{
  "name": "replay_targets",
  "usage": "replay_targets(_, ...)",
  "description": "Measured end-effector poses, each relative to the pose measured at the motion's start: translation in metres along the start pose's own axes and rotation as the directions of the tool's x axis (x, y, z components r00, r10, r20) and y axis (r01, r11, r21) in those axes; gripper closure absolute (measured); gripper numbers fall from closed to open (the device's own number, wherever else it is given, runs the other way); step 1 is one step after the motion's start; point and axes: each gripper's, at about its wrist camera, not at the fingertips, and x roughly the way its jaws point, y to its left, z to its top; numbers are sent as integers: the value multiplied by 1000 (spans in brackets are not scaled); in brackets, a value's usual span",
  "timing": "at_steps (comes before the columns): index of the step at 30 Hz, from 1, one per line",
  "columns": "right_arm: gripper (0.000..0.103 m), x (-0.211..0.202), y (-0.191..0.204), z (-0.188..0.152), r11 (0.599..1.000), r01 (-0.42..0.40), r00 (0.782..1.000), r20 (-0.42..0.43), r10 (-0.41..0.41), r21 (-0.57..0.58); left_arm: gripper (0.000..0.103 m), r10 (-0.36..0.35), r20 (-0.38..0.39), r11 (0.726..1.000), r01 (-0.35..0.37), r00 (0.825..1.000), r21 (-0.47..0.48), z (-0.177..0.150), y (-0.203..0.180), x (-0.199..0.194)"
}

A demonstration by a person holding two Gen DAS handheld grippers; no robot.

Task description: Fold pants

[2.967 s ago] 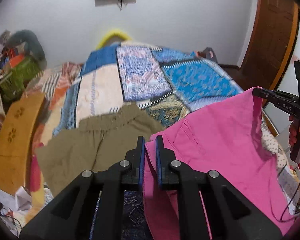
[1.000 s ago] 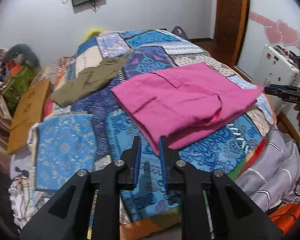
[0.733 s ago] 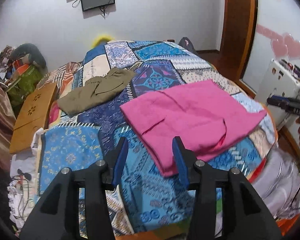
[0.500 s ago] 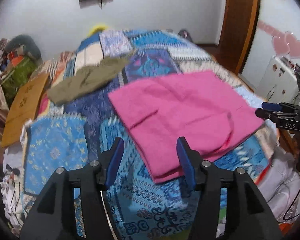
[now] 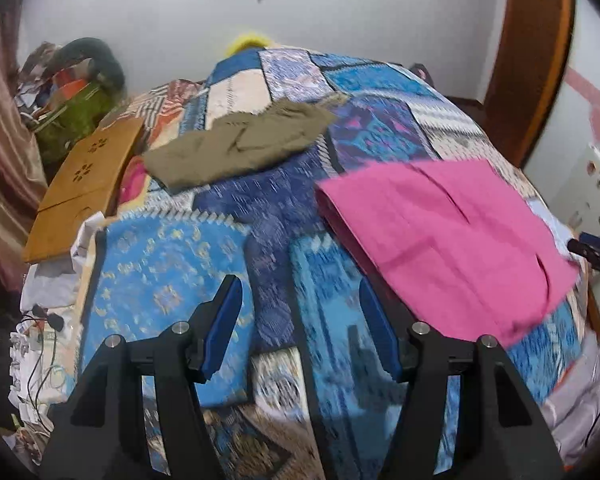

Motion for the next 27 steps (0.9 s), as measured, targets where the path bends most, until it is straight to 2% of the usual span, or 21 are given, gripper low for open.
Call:
replay_targets(5, 37, 5, 11, 40, 998, -1, 998, 67, 5, -57, 40, -13, 22, 1000, 13, 1000, -8, 37, -3, 12)
replay_targets(10, 37, 27, 24, 79, 994, -6, 993, 113, 18, -105, 38, -16, 38, 997, 13, 999, 76, 72, -28, 34)
replay_targets(13, 37, 50, 28, 102, 992, 19, 992, 128, -3, -128, 30, 41, 64, 989, -49, 997, 140, 83, -40, 53)
replay_targets(18, 37, 90, 28, 128, 990, -16, 996, 85, 28, -140, 30, 40, -19, 990, -37, 999, 138, 88, -39, 97)
replay_targets(22, 38, 129, 35, 138, 983, -94, 996, -20, 92, -161, 30, 46, -70, 992, -37, 997, 119, 82, -36, 124)
replay_targets(25, 50, 162, 46, 133, 970, -93, 991, -112, 70, -223, 28, 26, -93, 996, -18, 995, 87, 76, -33, 133)
replay_targets(27, 53, 170, 51, 128, 960, -72, 993, -109, 44, -271, 26, 13, -87, 997, -7, 996, 74, 74, -31, 134)
